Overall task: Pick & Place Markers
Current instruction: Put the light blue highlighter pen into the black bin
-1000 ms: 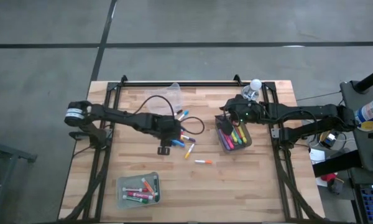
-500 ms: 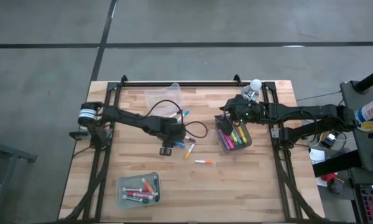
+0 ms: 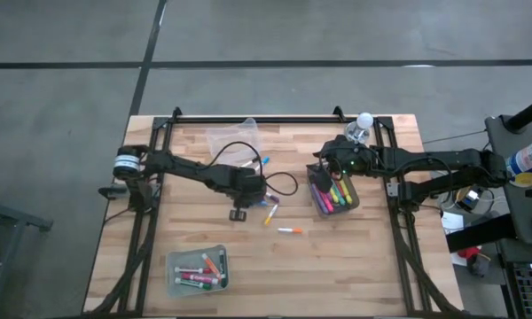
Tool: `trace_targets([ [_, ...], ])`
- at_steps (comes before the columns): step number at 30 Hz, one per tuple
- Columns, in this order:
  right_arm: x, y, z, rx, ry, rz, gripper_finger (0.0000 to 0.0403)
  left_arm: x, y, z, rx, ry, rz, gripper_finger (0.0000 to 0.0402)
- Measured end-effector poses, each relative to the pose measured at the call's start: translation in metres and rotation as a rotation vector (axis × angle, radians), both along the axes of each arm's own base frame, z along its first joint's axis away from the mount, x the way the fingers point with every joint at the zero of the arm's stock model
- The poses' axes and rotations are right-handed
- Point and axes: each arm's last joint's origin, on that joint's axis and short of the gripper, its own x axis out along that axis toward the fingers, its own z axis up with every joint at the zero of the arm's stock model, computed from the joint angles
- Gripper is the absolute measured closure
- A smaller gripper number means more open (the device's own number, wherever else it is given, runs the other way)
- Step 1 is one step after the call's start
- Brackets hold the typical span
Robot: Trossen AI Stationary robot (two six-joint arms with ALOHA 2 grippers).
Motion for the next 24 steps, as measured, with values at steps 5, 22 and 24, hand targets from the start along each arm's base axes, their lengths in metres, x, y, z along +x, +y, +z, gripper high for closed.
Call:
trace_targets([
  [5, 0.0, 0.0, 0.0, 0.002, -0.002, -0.001, 0.0188, 0.002, 0.0, -0.001, -0.002, -0.029, 0.003, 0.0358],
  [22, 0.0, 0.0, -0.001, 0.005, -0.007, 0.002, 0.0188, -0.004, -0.003, -0.009, -0.115, -0.008, 0.048, 0.0332],
  [24, 0.001, 0.0, 0.0, 0.002, -0.014, 0.004, 0.0188, -0.005, -0.004, -0.011, -0.127, 0.001, 0.043, 0.0318],
])
